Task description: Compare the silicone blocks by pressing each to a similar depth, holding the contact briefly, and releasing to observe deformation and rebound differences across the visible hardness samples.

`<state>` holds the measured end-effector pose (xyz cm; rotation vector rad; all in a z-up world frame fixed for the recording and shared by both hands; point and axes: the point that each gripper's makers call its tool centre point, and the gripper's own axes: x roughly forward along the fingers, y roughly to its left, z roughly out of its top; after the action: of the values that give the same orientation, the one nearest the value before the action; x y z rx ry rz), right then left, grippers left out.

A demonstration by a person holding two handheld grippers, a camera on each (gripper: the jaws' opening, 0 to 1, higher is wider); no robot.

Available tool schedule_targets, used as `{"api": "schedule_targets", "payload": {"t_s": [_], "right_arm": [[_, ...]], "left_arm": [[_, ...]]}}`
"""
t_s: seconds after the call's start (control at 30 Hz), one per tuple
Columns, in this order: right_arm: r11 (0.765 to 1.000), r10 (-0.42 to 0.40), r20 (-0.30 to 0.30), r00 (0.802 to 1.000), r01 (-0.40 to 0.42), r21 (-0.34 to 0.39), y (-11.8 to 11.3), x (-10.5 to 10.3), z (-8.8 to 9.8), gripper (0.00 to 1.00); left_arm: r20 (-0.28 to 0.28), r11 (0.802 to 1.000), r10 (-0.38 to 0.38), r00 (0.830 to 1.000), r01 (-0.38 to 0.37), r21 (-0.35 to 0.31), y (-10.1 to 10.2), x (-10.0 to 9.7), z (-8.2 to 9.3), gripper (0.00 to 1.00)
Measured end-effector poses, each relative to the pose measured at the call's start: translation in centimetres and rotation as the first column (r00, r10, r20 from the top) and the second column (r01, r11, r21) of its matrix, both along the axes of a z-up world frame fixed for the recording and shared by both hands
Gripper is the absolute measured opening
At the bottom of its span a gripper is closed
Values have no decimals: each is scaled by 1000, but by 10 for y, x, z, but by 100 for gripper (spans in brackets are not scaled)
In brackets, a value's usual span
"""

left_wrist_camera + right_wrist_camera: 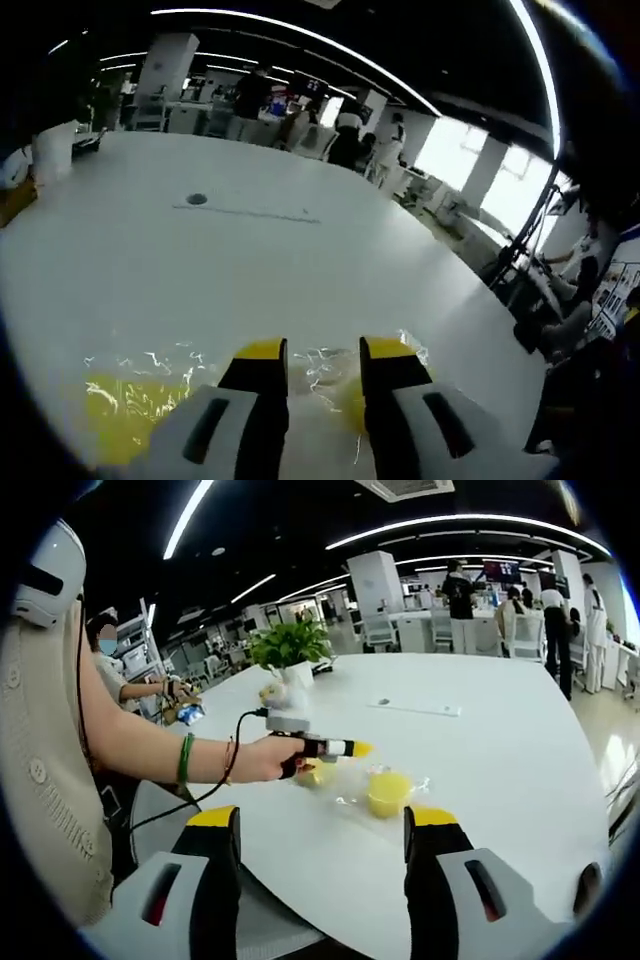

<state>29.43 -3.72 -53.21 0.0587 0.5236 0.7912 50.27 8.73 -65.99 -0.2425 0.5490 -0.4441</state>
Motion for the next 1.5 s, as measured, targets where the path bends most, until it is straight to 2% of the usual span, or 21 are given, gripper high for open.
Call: {"api": "schedule_targets", "payload": {"t_s": [0.07, 0.2, 0.27, 0.33, 0.47, 0.57, 0.63, 0.67, 0.8, 0.9, 1.0, 1.13, 1.2, 1.23, 1.27, 1.3, 1.33, 1.37, 1.4, 1.47, 1.5], "right_arm": [[1000, -5, 9, 1000, 5, 7, 1, -2, 2, 62], [1000, -8, 27, 1000, 7, 17, 7, -6, 3, 64], [1000, -7, 36, 999, 6, 26, 11, -8, 4, 66], [999, -3, 44, 999, 1, 35, 18, -8, 6, 68], [1000, 0, 70, 998, -2, 22, 28, -7, 6, 73], [999, -1, 91, 996, -3, 38, 33, -9, 8, 75], [999, 9, 94, 996, -13, 40, 37, -12, 8, 75], [999, 13, 100, 995, -17, 38, 37, -14, 8, 75], [999, 25, 106, 994, -29, 36, 42, -23, 5, 78], [999, 18, 110, 994, -21, 31, 45, -28, -1, 80], [1000, -9, 123, 992, 9, 7, 47, -32, -8, 82], [995, -104, 122, 987, 101, 24, 40, -33, -16, 85], [983, -178, 104, 979, 173, 54, 34, -32, -18, 86], [976, -214, 101, 972, 209, 56, 30, -32, -19, 87], [973, -230, 107, 967, 226, 49, 27, -31, -20, 86], [965, -262, 134, 956, 260, 35, 21, -30, -19, 86], [958, -286, 135, 949, 283, 37, 18, -29, -18, 86], [946, -324, 141, 935, 323, 33, 12, -29, -18, 87], [937, -350, 153, 924, 346, 51, 8, -28, -14, 87], [926, -377, 142, 915, 371, 68, 2, -28, -13, 86], [927, -375, 141, 916, 368, 75, 2, -28, -12, 86]], "left_arm": [[49, 999, -38, 998, 38, 18, 0, -7, 16, 25], [145, 992, -123, 982, 116, 55, 10, -31, 56, 27], [167, 989, -149, 975, 143, 45, 17, -43, 70, 32], [192, 988, -152, 970, 152, 12, 32, -60, 91, 38], [253, 988, -128, 959, 144, -46, 63, -87, 126, 43], [280, 989, -120, 953, 139, -51, 84, -106, 139, 52], [283, 988, -128, 950, 148, -48, 100, -125, 145, 57], [301, 987, -141, 943, 158, -31, 109, -137, 147, 59], [293, 991, -129, 948, 134, 3, 143, -168, 143, 67], [277, 996, -88, 957, 82, 32, 171, -190, 138, 70], [265, 999, -19, 964, 8, 42, 195, -202, 135, 71], [265, 990, 83, 961, -110, 88, 230, -216, 130, 75], [268, 977, 149, 952, -183, 109, 247, -221, 130, 80], [271, 963, 189, 944, -232, 137, 258, -224, 130, 78], [274, 958, 203, 940, -249, 143, 262, -224, 130, 77], [283, 940, 260, 923, -309, 145, 273, -227, 131, 75], [283, 924, 304, 910, -354, 144, 282, -228, 131, 73], [287, 895, 358, 888, -414, 165, 295, -232, 131, 70], [306, 872, 409, 860, -467, 148, 304, -234, 134, 67], [307, 853, 456, 835, -508, 117, 312, -237, 134, 69], [299, 857, 451, 841, -501, 117, 311, -238, 132, 72]]}}
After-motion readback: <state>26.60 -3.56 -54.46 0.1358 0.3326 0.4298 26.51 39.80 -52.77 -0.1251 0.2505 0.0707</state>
